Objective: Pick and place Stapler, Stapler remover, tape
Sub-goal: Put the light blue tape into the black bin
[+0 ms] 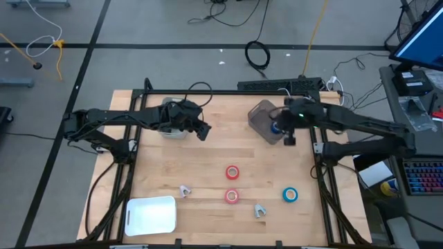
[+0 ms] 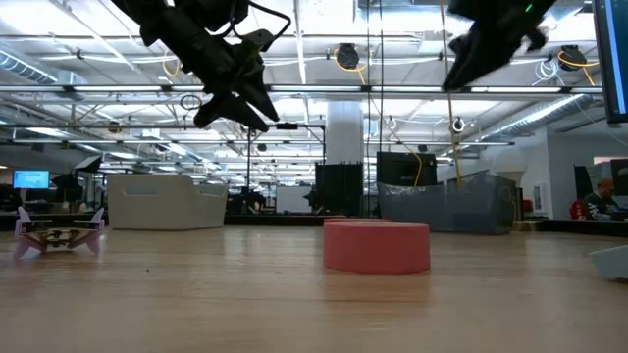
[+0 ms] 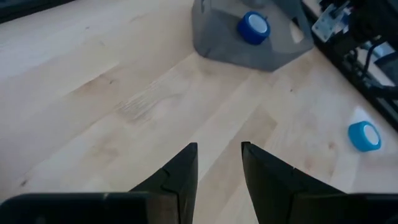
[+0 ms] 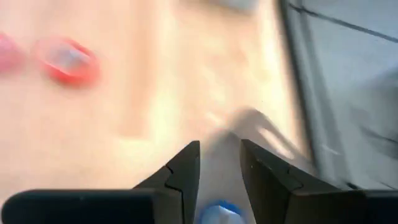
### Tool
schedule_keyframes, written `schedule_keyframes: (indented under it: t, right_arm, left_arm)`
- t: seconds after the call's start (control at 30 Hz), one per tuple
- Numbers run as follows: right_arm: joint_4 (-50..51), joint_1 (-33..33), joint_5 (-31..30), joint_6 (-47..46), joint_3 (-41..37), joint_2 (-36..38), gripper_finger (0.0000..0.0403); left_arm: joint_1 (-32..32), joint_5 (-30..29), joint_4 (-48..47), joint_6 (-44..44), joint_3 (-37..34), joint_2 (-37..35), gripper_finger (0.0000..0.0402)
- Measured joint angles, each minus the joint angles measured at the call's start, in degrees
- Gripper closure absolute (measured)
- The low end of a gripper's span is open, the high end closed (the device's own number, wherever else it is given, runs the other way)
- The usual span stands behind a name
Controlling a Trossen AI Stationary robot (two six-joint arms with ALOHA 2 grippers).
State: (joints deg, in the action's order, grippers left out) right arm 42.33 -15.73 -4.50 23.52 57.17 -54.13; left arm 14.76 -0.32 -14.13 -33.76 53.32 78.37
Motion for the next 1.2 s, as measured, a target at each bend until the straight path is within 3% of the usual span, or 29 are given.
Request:
schedule_keyframes:
  t: [0.1,0.3,0.53,0.73,1.0,1.2]
  right_arm:
    - [2.3,4.7,4.5,-7.8,0.1,3.9,0.0293]
    - [12.3,16.7,4.8,-18.4,0.1,5.8,0.0293]
    - [16.9,31.3,4.8,-26.4,0.1,0.7,0.0293]
    - [16.9,40.9,4.8,-29.0,0.1,-6.9,0.0292]
    - [15.2,49.5,4.9,-35.1,0.0,-15.1,0.0275]
    - [12.0,51.0,7.3,-39.1,0.0,-20.0,0.0258]
  left_arm:
    - [0.0,0.0,1.8,0.3,0.0,0.0,0.0275]
    - [0.1,0.3,5.3,1.1,0.0,0.0,0.0275]
    - [-2.5,4.6,6.1,12.4,0.0,0.0,0.0275]
    - [-5.9,5.8,8.3,13.8,-1.3,-1.1,0.0275]
    - [-10.5,3.7,16.2,13.9,-10.7,-9.6,0.0275]
    - [-14.2,1.4,18.8,13.9,-17.9,-18.7,0.0275]
